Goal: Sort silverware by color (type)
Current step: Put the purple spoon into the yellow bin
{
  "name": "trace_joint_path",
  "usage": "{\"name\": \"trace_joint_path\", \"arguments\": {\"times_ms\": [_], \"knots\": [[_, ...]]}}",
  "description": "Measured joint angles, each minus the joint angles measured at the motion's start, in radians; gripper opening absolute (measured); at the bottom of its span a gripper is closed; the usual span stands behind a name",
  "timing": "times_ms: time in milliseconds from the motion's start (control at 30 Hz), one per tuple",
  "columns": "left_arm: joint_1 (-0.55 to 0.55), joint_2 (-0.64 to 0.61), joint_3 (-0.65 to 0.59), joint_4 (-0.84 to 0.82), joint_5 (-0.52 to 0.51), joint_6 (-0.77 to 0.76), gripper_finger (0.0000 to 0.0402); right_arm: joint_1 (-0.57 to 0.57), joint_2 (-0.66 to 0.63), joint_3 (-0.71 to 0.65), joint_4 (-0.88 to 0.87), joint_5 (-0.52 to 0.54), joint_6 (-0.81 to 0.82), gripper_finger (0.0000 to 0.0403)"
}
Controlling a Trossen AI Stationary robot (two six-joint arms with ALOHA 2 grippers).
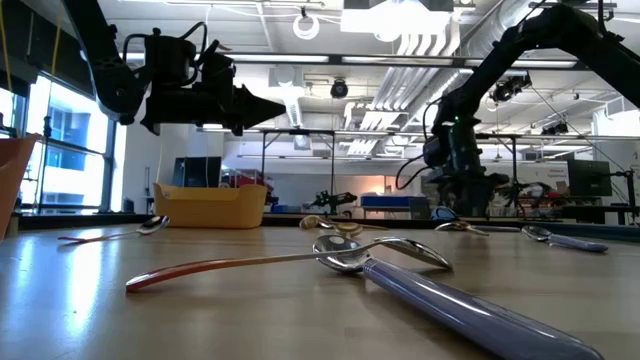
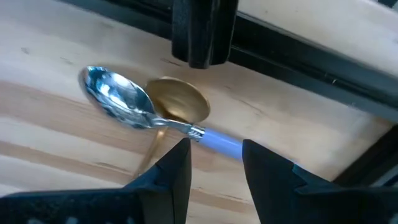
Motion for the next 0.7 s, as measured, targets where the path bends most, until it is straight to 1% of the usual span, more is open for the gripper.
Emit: {"name": "trace_joint_path", "arguments": {"times_ms": [67, 267, 400, 533, 600, 700], "knots": [[0.000, 0.000, 0.000, 0.000, 0.000, 0.000, 0.0001, 0.001, 0.000, 0.000, 0.000, 0.019, -0.005, 0.0128], [0.000, 0.000, 0.000, 0.000, 0.000, 0.000, 0.0001, 0.002, 0.000, 0.000, -0.055, 0.017, 0.026, 0.0128], [0.000, 0.000, 0.000, 0.000, 0.000, 0.000, 0.0001, 0.005, -0.005, 0.000, -0.125, 0.016, -0.017, 0.0128], [0.000, 0.000, 0.000, 0.000, 0.000, 0.001, 0.0001, 0.035, -0.060, 0.000, -0.134, 0.019, -0.071, 0.0125], [0.000, 0.000, 0.000, 0.000, 0.000, 0.001, 0.0001, 0.066, -0.096, 0.000, -0.112, 0.018, -0.098, 0.0113], [0.000, 0.000, 0.000, -0.002, 0.000, 0.001, 0.0001, 0.119, -0.150, 0.000, -0.095, 0.019, -0.126, 0.0072]]}}
